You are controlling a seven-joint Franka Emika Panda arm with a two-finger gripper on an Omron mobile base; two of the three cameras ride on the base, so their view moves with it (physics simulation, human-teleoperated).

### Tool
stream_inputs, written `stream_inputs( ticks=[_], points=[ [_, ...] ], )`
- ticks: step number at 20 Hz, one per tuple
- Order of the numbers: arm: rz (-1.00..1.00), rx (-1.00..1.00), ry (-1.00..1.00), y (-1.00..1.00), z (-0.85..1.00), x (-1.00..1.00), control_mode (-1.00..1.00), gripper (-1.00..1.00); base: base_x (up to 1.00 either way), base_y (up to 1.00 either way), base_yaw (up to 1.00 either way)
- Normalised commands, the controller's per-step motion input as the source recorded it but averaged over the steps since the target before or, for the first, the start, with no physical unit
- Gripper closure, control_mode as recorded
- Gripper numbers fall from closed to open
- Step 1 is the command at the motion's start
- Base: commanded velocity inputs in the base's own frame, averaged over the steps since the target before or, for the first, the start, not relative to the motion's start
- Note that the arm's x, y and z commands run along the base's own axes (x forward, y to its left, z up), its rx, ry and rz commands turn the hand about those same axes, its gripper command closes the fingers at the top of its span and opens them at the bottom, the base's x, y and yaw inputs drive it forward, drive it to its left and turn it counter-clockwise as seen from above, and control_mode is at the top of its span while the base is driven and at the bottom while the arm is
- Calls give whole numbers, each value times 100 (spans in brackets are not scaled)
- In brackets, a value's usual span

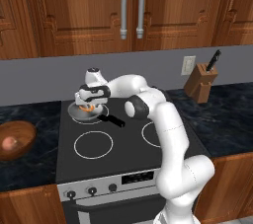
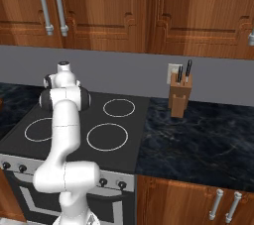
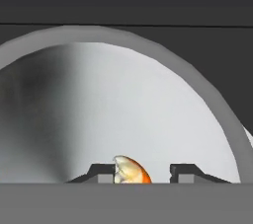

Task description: Place the shrimp on the plate and place the onion on the same plate.

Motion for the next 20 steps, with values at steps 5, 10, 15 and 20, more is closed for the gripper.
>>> stream_inputs(
  ticks=[5, 10, 15, 20],
  points=[
    [0, 0, 2, 0, -55, -1, -100, 100, 0, 0, 0],
    [0, 0, 4, 3, -14, -4, -100, 100, 0, 0, 0],
    [0, 0, 6, 13, -18, -9, -100, 100, 0, 0, 0],
    [0, 0, 3, 5, -4, -8, -100, 100, 0, 0, 0]
  ],
)
